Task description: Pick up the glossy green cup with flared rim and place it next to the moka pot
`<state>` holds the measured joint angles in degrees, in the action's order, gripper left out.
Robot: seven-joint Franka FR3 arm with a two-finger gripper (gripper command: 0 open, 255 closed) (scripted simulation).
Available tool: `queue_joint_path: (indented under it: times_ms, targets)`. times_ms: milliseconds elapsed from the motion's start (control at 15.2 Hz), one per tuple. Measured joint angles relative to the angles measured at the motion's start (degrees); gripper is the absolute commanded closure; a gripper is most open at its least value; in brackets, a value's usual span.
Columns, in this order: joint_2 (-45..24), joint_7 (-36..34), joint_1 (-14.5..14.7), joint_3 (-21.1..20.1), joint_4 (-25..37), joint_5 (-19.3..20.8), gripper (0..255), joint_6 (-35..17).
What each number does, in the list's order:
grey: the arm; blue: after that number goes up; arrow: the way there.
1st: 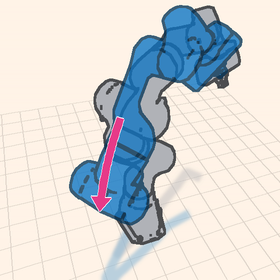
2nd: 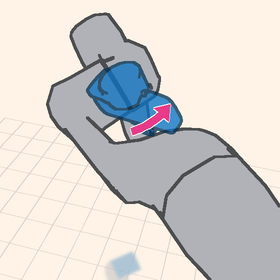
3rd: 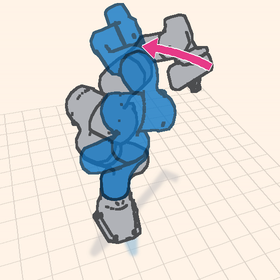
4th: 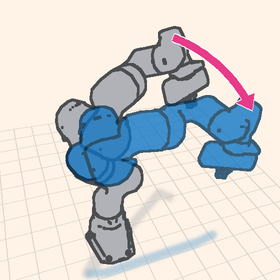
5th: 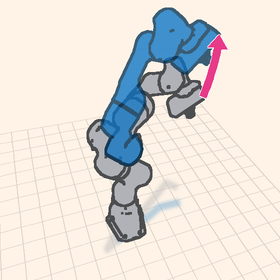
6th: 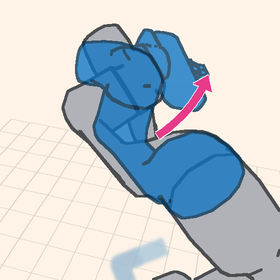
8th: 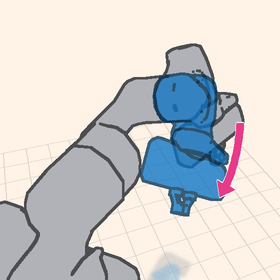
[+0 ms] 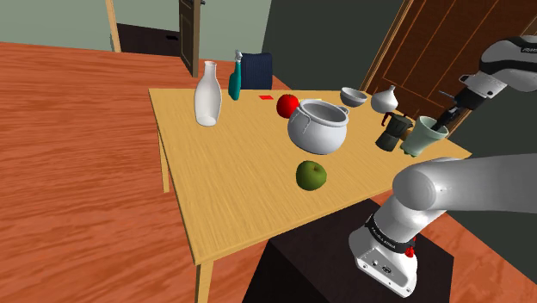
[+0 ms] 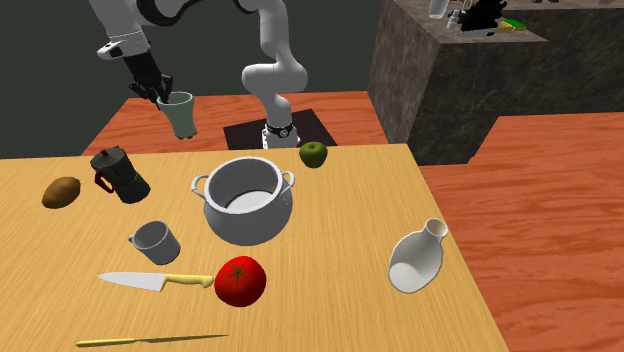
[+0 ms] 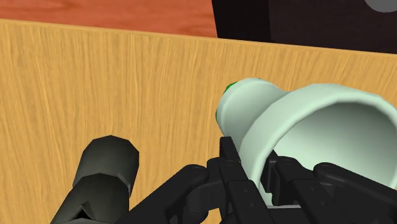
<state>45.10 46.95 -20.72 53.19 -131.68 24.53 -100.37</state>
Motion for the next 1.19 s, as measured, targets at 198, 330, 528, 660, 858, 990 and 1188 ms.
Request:
queue_joint_path:
  times_ms: [198, 330, 528, 660, 858, 990, 1188]
  targets:
    - [0.3, -0.1, -0.4, 0.8, -2.3, 0.8, 255, -2.0]
    - [0.1, 0.1, -0.4, 1.8, -3.4, 1.4, 255, -3.4]
    - [-0.3, 0.2, -0.1, 3.4, -5.0, 2.1, 255, -5.8]
    - [-0.5, 0.3, -0.1, 4.3, -6.2, 2.7, 255, -7.2]
    - [-0.8, 0.4, -0.1, 5.7, -7.9, 3.6, 255, -9.5]
    - [-1.4, 0.5, 0.3, 7.1, -8.8, 4.1, 255, -11.2]
    - [-2.0, 0.7, 0.7, 8.7, -10.2, 4.8, 255, -13.4]
